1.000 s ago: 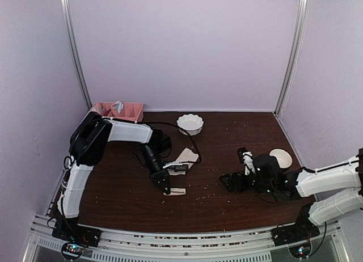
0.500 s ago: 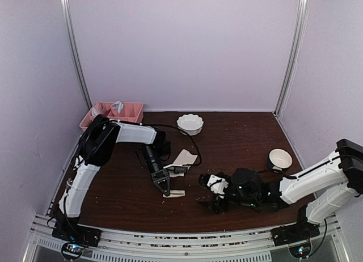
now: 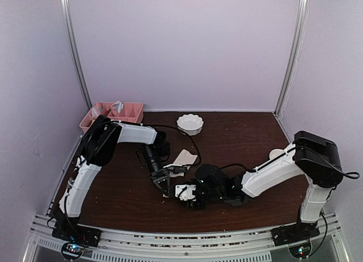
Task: Roll the socks
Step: Roll the sock at the center of the board.
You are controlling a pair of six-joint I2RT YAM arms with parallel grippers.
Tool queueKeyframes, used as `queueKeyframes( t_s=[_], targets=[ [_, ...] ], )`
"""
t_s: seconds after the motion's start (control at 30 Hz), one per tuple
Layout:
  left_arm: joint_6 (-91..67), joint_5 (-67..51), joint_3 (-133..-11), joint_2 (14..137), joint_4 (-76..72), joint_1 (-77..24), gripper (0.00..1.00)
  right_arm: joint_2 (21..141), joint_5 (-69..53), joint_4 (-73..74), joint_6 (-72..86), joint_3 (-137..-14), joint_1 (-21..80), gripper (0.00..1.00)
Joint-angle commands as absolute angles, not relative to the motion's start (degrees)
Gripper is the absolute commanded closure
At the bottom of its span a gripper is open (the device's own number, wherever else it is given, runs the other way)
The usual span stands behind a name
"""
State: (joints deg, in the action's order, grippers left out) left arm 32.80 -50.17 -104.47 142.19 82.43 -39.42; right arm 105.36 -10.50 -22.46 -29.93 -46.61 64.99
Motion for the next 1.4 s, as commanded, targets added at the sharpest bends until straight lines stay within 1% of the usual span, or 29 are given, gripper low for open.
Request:
queueKeyframes(
  t_s=[0.0, 0.07, 0.23, 0.37, 0.43, 0.47, 0.53, 0.63, 0.7, 0.83, 0.97, 1.13, 1.23, 1.37],
  targets=[
    [32.83, -45.57, -104.24, 144.63, 79.37, -38.72, 1.0, 107.74, -12.13, -21.23, -32.16, -49.71, 63.56, 0.59],
    [32.99, -45.17, -104.24, 144.65, 79.41, -38.68, 1.0, 108.68, -12.4, -20.33, -32.23, -50.87, 63.34, 0.62],
    [33.59, -45.33, -103.98, 144.28, 79.35, -38.41, 1.0, 109.83, -13.44, -18.75, -31.61, -51.75, 62.7, 0.78],
    [35.36, -45.86, -103.85, 143.36, 79.62, -38.32, 1.0, 110.65, -14.75, -17.33, -29.54, -51.98, 62.1, 0.88],
    [35.66, -45.57, -103.53, 142.31, 79.08, -38.32, 0.94, 110.7, -15.84, -16.34, -28.04, -52.25, 61.59, 0.97],
    [35.6, -44.95, -103.27, 141.58, 78.53, -38.32, 0.88, 110.65, -17.02, -15.31, -26.98, -52.42, 61.35, 1.0],
    [35.66, -43.59, -101.78, 138.97, 76.23, -38.28, 0.78, 110.48, -19.14, -13.65, -23.46, -53.37, 60.54, 1.0],
    [34.71, -40.57, -96.48, 131.75, 69.12, -38.07, 0.71, 110.66, -23.62, -11.52, -16.51, -54.46, 58.84, 1.0],
    [34.59, -38.28, -91.39, 125.71, 62.48, -38.08, 0.68, 111.47, -26.53, -8.6, -11.69, -56.24, 57.57, 1.0],
    [36.51, -36.38, -80.99, 114.42, 51.17, -38.1, 0.67, 114.25, -32.91, -4.2, -2.3, -59.13, 54.64, 1.0],
    [36.11, -35.25, -73.16, 108.14, 42.74, -38.19, 0.67, 116.03, -36.51, -3.93, 2.95, -58.93, 53.22, 1.0],
    [35.13, -33.94, -68.27, 104.95, 34.46, -39.52, 0.69, 118.43, -40.5, -4.61, 10.23, -59.24, 51.02, 1.0],
    [36.12, -32.77, -67.59, 104.94, 32.82, -41.32, 0.7, 120.01, -41.75, -1.44, 12.62, -60.99, 49.73, 1.0],
    [39.51, -27.63, -66.95, 105.46, 31.13, -45.21, 0.71, 121.28, -42.61, 1.5, 14.77, -62.4, 48.39, 1.0]
  ],
)
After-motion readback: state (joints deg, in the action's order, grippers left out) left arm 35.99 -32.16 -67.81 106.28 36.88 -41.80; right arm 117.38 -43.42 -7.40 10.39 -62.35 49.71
